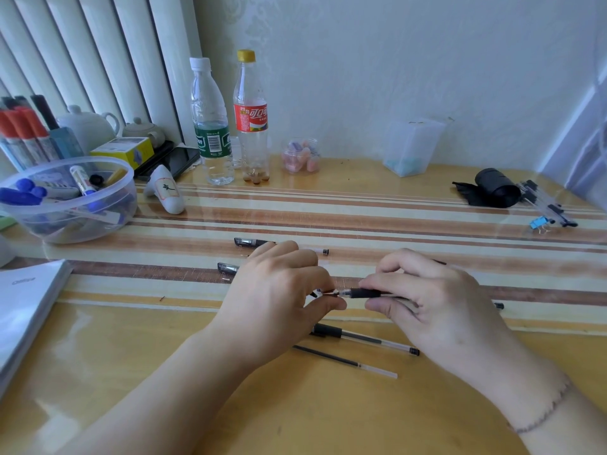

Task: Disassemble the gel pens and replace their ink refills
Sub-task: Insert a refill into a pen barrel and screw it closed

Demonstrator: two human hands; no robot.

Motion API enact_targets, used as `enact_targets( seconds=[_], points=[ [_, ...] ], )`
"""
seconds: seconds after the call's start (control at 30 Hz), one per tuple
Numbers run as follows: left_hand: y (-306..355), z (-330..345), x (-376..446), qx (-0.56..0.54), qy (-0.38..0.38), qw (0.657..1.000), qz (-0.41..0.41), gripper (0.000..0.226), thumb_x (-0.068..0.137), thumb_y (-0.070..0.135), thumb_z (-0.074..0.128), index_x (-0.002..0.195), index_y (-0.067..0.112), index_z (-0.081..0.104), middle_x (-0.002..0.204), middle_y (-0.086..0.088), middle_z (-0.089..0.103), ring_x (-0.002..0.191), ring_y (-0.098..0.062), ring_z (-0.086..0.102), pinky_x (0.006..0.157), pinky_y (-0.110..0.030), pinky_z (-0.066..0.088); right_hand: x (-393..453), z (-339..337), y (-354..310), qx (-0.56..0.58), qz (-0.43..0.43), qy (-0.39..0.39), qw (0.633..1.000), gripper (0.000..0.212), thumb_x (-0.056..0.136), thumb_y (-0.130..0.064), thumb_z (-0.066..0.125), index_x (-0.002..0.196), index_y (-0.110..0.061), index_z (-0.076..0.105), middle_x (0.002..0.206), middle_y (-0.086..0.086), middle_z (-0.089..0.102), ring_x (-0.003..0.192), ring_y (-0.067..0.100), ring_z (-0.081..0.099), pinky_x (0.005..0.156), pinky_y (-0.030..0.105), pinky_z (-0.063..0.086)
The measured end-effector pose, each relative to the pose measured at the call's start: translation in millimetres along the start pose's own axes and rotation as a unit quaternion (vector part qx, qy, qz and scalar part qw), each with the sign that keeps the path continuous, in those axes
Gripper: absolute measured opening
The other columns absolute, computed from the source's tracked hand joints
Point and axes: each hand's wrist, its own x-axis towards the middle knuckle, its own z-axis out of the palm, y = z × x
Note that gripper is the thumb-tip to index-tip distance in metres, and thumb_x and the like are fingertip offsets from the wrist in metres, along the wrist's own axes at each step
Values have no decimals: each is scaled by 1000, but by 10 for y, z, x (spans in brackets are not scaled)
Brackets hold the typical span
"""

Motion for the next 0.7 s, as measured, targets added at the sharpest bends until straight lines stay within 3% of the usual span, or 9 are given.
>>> enact_targets(
  seconds=[0.13, 0.23, 0.27, 0.37, 0.43, 0.5, 0.6, 0.7],
  points=[
    [5, 13, 1, 6, -2, 1000, 13, 21, 74, 42, 71, 66, 22, 68, 60, 11, 51, 61, -14, 44, 59, -26, 36, -5, 0, -64, 1, -3, -15, 1000, 18, 89, -32, 62, 102, -29, 74, 82, -19, 58, 58, -1, 43, 46, 27, 43],
    [14, 21, -9, 8, -9, 1000, 24, 22, 75, 43, 68, 67, 22, 69, 60, 11, 51, 62, -14, 44, 60, -25, 34, -15, 22, -81, 1, -2, -6, 1000, 20, 89, -21, 65, 106, -29, 72, 69, -36, 49, 60, -9, 52, 49, 20, 50],
    [17, 19, -11, 5, -10, 1000, 23, 22, 76, 43, 66, 68, 23, 69, 60, 11, 50, 62, -13, 44, 61, -24, 32, -23, 19, -88, 15, 4, -11, 1000, 21, 89, -27, 65, 109, -31, 69, 68, -40, 46, 58, -10, 53, 50, 17, 50],
    [5, 7, -7, 1, -7, 1000, 6, 21, 74, 43, 70, 67, 23, 69, 61, 12, 51, 62, -10, 41, 60, -24, 34, -26, -3, -97, 77, 49, -35, 995, 35, 77, -63, 59, 104, -41, 55, 73, -32, 54, 70, 0, 55, 54, 14, 44],
    [-5, 4, -4, -4, -9, 1000, 0, 19, 73, 41, 74, 68, 23, 69, 61, 12, 53, 62, -10, 41, 59, -25, 36, -34, 16, -76, 73, 61, -35, 995, 27, 74, -50, 71, 91, -36, 56, 78, -32, 54, 74, -1, 53, 57, 13, 41],
    [-5, 0, -3, -7, -13, 1000, -2, 19, 72, 40, 74, 67, 22, 69, 61, 12, 53, 62, -12, 44, 59, -25, 36, -19, 22, -86, 42, 66, -32, 996, 10, 81, -40, 69, 85, -32, 64, 75, -32, 58, 70, 0, 56, 55, 13, 41],
    [0, -7, 4, -7, -17, 1000, -7, 21, 73, 42, 72, 67, 22, 69, 61, 12, 52, 62, -13, 44, 59, -25, 37, -2, -27, -118, 12, 49, -30, 998, 26, 87, -52, 51, 91, -36, 71, 77, -26, 67, 66, -2, 59, 54, 20, 48],
    [-15, -15, 8, -11, -17, 1000, -21, 22, 73, 43, 70, 67, 22, 69, 61, 12, 54, 63, -13, 46, 59, -26, 39, -6, -41, -126, 25, 69, -54, 996, 23, 79, -56, 62, 98, -44, 57, 77, -30, 56, 68, -5, 53, 50, 11, 35]
  ],
)
